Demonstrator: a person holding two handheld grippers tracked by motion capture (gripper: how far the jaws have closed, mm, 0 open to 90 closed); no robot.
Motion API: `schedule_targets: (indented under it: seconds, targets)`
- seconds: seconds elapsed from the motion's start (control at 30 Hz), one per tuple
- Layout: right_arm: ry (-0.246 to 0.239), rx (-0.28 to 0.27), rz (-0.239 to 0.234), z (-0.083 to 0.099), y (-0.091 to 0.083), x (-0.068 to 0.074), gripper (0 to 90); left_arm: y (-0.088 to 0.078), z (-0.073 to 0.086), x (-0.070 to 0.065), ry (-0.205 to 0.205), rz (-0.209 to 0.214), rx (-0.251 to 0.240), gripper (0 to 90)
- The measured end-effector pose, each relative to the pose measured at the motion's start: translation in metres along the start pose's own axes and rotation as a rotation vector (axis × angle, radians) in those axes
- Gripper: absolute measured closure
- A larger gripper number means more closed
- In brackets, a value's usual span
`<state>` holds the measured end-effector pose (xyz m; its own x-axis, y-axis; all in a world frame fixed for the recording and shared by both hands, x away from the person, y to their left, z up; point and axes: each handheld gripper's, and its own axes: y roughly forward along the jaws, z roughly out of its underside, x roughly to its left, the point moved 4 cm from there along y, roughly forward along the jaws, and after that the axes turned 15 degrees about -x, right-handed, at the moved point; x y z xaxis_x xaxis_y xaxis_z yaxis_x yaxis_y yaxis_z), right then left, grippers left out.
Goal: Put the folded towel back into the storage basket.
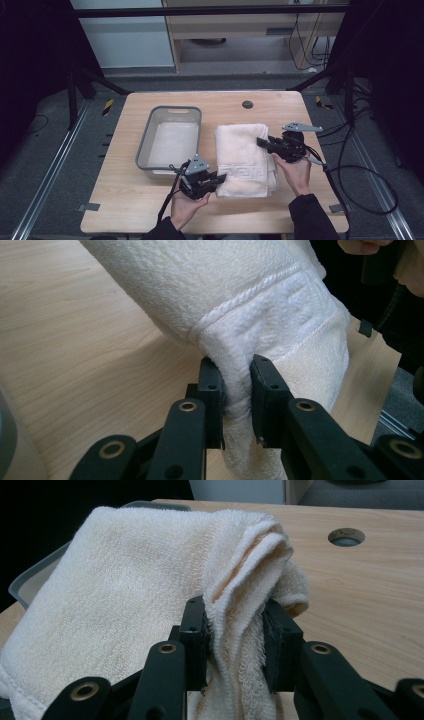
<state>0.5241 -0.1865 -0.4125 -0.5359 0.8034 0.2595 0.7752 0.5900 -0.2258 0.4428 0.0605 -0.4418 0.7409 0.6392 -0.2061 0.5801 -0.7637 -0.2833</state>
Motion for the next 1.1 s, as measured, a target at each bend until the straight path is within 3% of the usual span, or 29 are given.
schedule_targets:
  seconds: [0.6,1.1]
  targets:
    - [-0.025,-0.062,-0.022,-0.026,0.007,0.018,67.6,-0.02,-0.026,0.008,0.028,-0.019,-0.054,76.9]
    - [-0.051,-0.083,-0.031,-0.052,0.028,0.04,67.7,-0.042,-0.045,0.027,0.011,-0.049,-0.115,77.0]
